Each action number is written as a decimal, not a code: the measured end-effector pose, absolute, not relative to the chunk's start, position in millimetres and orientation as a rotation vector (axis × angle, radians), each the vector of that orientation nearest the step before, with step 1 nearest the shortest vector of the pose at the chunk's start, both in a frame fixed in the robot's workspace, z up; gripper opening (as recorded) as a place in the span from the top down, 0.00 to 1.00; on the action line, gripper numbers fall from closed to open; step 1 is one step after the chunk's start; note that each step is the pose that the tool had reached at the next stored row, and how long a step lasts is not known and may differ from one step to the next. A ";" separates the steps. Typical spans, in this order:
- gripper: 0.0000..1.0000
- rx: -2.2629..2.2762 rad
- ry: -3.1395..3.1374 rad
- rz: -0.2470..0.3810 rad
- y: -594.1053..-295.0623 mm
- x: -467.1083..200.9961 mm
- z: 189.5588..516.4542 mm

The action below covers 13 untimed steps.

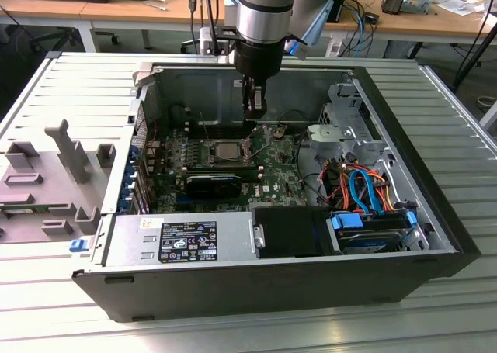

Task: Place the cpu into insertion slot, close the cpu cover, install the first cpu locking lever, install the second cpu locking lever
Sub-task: 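Close the cpu cover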

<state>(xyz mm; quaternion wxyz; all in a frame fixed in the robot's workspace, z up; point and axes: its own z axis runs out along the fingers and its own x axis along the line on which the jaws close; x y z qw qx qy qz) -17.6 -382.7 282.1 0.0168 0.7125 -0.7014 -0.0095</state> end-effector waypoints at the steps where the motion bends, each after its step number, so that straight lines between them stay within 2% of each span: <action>1: 0.89 2.215 -2.180 -0.030 -382.7 -17.6 282.1; 13: 0.89 2.215 -2.180 -0.030 -382.7 -17.1 285.2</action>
